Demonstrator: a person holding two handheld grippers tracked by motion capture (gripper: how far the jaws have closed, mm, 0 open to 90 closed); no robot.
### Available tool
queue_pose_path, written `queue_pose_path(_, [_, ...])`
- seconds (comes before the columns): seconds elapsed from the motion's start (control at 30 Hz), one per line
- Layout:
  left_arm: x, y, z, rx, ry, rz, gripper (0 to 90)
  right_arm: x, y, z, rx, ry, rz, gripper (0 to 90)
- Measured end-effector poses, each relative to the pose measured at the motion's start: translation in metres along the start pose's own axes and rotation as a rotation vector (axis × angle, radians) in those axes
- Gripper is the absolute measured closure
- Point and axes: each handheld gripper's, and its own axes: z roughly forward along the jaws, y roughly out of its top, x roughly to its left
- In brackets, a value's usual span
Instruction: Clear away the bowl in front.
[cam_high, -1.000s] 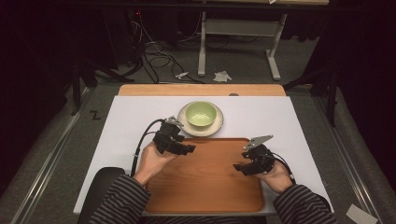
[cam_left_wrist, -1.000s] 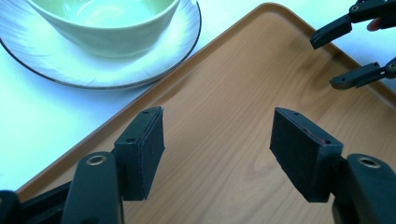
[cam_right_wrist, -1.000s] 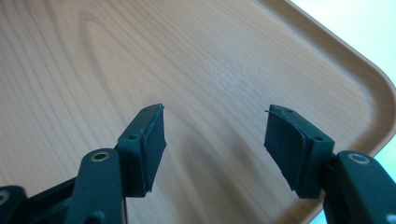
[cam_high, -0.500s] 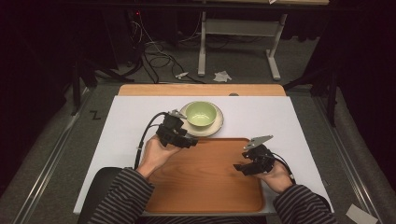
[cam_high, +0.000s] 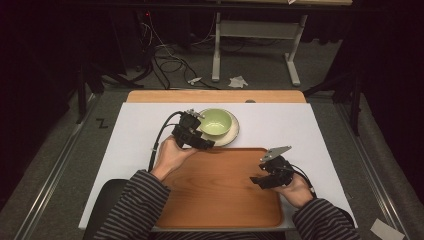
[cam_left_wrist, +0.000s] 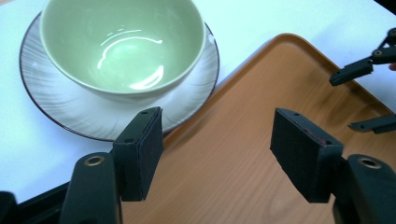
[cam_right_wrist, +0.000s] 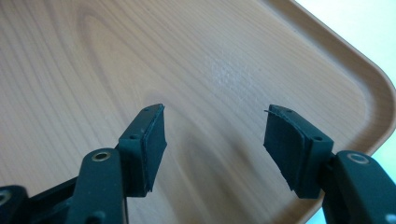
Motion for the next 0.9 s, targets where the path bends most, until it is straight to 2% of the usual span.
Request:
queue_pose_path(0.2, [0.003, 0.012, 0.007, -0.002, 0.036, 0.006, 34.1, 0.0, 0.0, 0.0, 0.002, -0.001, -0.002, 40.3])
queue_pose_path(0.3, [0.004, 0.019, 0.01, -0.008, 0.039, -0.001, 34.0, 0.0, 0.0, -0.001, -0.003, 0.0, 0.001, 40.3])
queue_pose_path(0.53, [0.001, 0.029, 0.018, 0.004, 0.049, 0.022, 32.8, 0.0, 0.0, -0.001, 0.0, -0.002, 0.0, 40.4])
queue_pose_path(0.6, [-0.001, 0.033, 0.021, -0.009, 0.054, 0.012, 32.6, 0.0, 0.0, -0.001, -0.001, -0.002, 0.001, 40.3])
queue_pose_path(0.73, [-0.001, 0.04, 0.027, -0.012, 0.076, 0.023, 32.8, -0.001, 0.0, -0.001, -0.003, 0.004, -0.002, 40.4])
queue_pose_path(0.8, [0.001, 0.043, 0.03, 0.0, 0.09, 0.041, 32.7, -0.001, 0.0, -0.001, -0.005, 0.004, 0.002, 40.4])
queue_pose_path(0.9, [0.003, 0.046, 0.035, 0.001, 0.098, 0.031, 32.6, 0.0, 0.0, -0.001, 0.0, -0.001, 0.0, 40.5])
